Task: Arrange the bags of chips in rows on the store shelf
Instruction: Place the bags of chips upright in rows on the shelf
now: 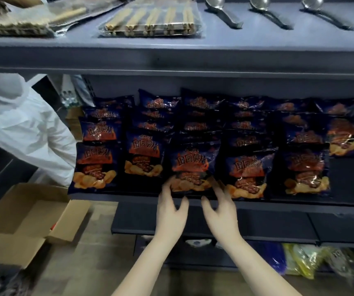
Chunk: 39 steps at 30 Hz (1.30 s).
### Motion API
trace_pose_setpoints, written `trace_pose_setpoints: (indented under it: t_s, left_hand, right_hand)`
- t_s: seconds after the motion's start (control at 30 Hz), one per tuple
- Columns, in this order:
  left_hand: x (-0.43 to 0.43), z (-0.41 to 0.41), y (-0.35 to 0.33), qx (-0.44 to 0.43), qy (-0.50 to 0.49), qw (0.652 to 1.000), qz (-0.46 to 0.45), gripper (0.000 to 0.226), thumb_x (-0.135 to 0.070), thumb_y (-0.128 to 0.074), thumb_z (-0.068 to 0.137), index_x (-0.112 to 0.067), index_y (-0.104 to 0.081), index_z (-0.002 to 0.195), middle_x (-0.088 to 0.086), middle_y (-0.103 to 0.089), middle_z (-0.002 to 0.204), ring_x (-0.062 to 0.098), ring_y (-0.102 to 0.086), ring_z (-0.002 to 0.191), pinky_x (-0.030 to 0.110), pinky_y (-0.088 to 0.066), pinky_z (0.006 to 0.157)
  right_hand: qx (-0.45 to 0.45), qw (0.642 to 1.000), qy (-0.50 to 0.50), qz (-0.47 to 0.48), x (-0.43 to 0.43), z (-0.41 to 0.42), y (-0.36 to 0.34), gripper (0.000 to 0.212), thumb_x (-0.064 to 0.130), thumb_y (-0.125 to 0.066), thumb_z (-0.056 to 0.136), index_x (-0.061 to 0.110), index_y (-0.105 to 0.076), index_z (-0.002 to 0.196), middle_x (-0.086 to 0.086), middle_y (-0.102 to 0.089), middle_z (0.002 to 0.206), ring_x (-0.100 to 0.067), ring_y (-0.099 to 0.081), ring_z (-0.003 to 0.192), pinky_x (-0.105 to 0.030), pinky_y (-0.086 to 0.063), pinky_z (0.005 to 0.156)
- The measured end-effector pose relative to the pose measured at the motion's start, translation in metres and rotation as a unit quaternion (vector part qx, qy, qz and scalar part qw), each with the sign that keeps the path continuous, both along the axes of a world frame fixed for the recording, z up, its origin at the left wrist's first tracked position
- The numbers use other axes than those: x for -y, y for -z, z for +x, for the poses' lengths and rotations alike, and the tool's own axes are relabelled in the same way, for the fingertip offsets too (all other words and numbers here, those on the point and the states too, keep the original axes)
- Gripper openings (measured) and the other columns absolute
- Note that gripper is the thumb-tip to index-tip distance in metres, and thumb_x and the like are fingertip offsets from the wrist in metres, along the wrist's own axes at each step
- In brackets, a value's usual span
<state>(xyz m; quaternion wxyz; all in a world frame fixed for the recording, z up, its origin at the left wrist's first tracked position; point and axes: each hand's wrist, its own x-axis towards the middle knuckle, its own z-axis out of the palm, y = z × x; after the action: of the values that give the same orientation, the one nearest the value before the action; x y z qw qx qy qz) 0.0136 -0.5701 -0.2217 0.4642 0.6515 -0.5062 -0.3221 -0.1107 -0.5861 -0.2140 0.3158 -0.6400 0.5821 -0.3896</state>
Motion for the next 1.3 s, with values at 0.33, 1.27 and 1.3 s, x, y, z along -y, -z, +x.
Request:
trace_pose_setpoints:
  t_s: [0.33,1.27,1.3]
  left_hand:
    - [0.006,-0.008,0.003,-0.02,-0.041,0.998,0.035,0.067,-0.01,-0.053,0.09,-0.032,-0.022,0.145,-0.008,-0.033,0.146,0.015,-0.028,0.136,0.023,-0.028,0.099]
    - [0.025,-0.116,-0.075,-0.093,0.234,0.961,-0.117,0.048,-0.001,-0.049,0.086,-0.031,-0.041,0.123,-0.009,-0.047,0.129,0.004,-0.041,0.12,0.014,-0.03,0.095]
    - [0.029,-0.132,-0.076,-0.094,0.248,0.957,-0.117,0.047,-0.001,-0.049,0.087,-0.031,-0.042,0.123,-0.009,-0.048,0.129,0.003,-0.041,0.119,0.012,-0.029,0.095]
  right_hand:
    - [-0.046,0.998,-0.05,0.013,0.003,-0.005,0.006,0.061,0.013,-0.056,0.089,0.018,-0.03,0.145,-0.003,-0.029,0.151,-0.019,-0.029,0.139,-0.021,-0.033,0.105]
    - [-0.029,0.955,0.273,-0.113,-0.021,-0.096,-0.045,0.044,0.005,-0.054,0.087,0.019,-0.051,0.128,0.015,-0.046,0.124,0.007,-0.039,0.114,0.005,-0.023,0.089]
    - [-0.033,0.952,0.282,-0.111,-0.016,-0.112,-0.046,0.043,0.005,-0.054,0.087,0.019,-0.051,0.128,0.014,-0.047,0.123,0.005,-0.04,0.112,0.003,-0.025,0.087]
